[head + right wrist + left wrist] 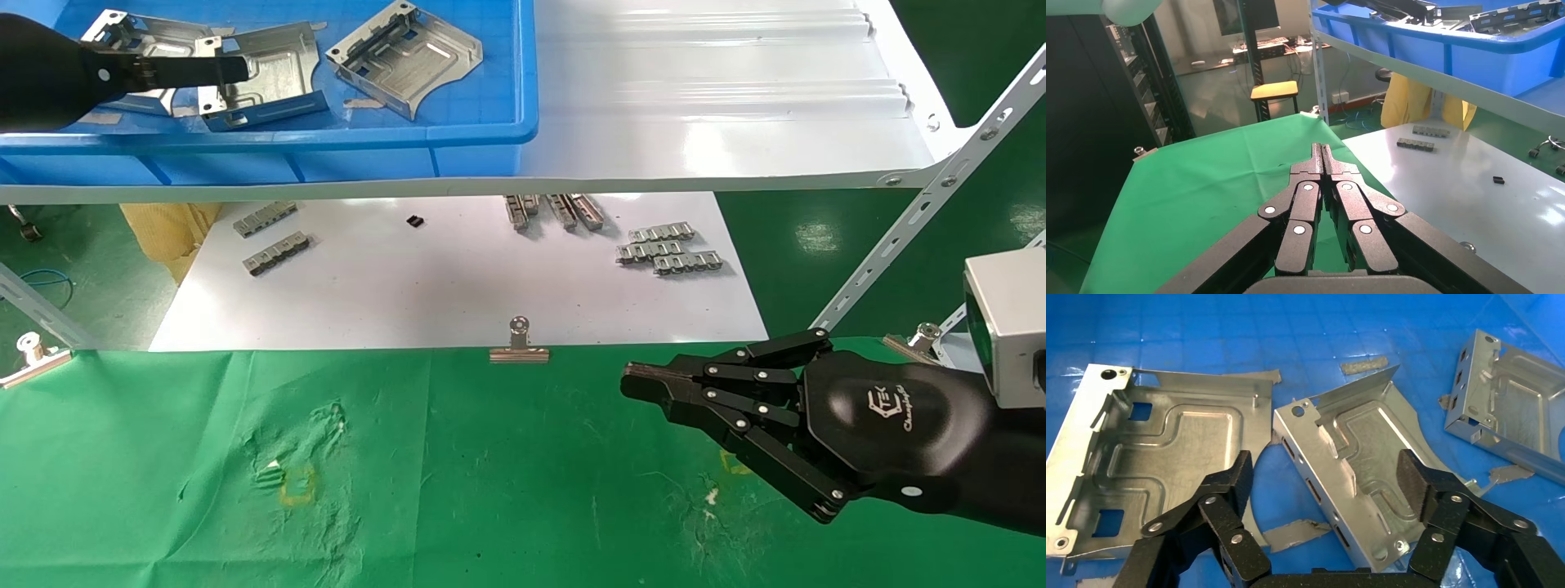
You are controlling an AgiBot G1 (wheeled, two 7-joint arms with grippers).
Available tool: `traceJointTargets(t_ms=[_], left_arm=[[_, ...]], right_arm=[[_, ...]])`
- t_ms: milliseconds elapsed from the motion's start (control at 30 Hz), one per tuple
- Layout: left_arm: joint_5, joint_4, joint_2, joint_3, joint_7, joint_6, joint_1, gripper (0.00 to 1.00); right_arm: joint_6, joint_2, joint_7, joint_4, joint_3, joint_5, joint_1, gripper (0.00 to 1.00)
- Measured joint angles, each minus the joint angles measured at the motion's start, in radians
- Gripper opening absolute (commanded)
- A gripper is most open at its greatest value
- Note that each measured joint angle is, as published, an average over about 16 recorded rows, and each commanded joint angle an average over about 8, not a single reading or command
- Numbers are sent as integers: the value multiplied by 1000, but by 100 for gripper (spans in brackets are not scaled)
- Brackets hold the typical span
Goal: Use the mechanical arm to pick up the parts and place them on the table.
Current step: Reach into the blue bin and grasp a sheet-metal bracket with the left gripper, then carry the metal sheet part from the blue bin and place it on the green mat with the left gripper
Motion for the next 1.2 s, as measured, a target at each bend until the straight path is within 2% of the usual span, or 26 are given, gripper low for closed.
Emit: traceJointTargets(t_ms=[833,1200], left_arm=[[13,-24,-13,2,-9,-6,8,0],[-2,-40,-15,-20,31,-69,17,0]], right_arm=[[0,0,0,0,0,0,0,0],[0,0,0,0,0,0,0,0]])
